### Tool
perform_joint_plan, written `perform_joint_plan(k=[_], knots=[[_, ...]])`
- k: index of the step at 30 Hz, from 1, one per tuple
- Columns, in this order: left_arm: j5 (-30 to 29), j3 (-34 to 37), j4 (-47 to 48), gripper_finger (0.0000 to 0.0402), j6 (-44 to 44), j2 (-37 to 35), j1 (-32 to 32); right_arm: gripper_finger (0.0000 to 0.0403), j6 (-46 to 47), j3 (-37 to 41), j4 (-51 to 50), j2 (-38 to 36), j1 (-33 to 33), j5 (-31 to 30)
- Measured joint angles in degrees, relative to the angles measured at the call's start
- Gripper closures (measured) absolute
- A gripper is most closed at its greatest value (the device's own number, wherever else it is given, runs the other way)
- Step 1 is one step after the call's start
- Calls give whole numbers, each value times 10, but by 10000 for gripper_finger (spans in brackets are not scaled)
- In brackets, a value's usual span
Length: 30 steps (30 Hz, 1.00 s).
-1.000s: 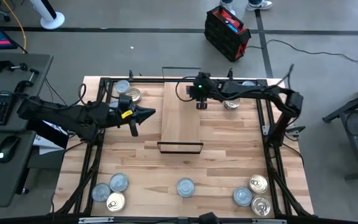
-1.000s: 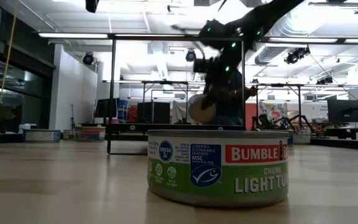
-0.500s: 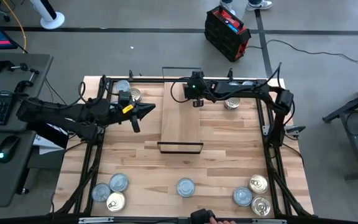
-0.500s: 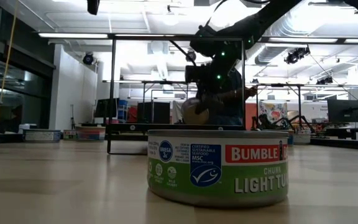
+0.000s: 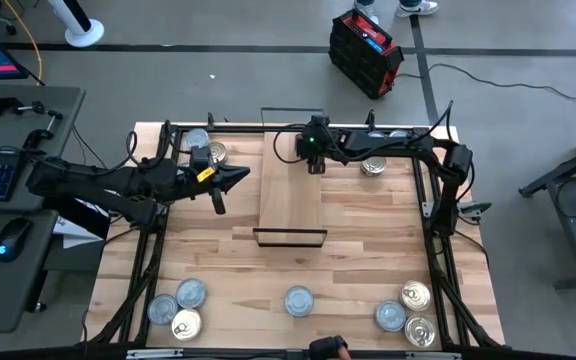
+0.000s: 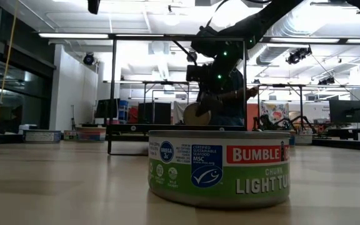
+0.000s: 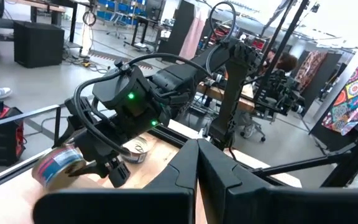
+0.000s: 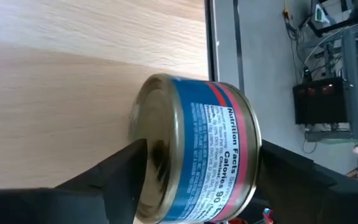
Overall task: Stack canned seafood by type on shelf
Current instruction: Put the blue pink tuna can on the shelf
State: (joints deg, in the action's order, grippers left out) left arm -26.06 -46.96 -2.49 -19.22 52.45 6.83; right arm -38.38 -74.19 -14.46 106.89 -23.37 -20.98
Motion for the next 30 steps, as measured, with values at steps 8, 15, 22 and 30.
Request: perform_joint_plan(k=[8,15,22,30], knots=[[0,0,14,401,0,0,0,127,-26,0,-1,0,25,0],[0,0,28,401,-2,0,0,149,-30,0,-2,-1,29,1],[0,0,41,401,-5,0,0,232,-36,-1,-16,-23,29,32],[0,0,57,401,-4,0,-1,226,-19,-1,-70,-36,31,63]])
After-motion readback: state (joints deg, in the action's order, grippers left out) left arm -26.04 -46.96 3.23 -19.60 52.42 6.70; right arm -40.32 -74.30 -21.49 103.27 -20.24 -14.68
